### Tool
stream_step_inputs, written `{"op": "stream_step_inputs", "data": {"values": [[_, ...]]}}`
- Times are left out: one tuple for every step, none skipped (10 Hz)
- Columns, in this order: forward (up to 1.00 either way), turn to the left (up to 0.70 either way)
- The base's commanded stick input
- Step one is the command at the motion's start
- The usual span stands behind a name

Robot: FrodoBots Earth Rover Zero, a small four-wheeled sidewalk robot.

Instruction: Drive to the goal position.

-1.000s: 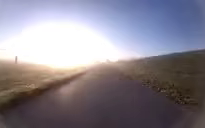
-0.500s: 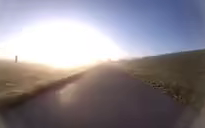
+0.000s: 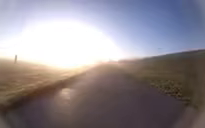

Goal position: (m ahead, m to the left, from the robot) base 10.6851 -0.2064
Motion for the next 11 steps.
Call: {"op": "stream_step_inputs", "data": {"values": [[1.0,0.0],[1.0,0.0],[1.0,0.0],[1.0,0.0],[1.0,0.0],[1.0,0.0],[1.0,0.0],[1.0,0.0],[1.0,0.0],[1.0,0.0],[1.0,0.0]]}}
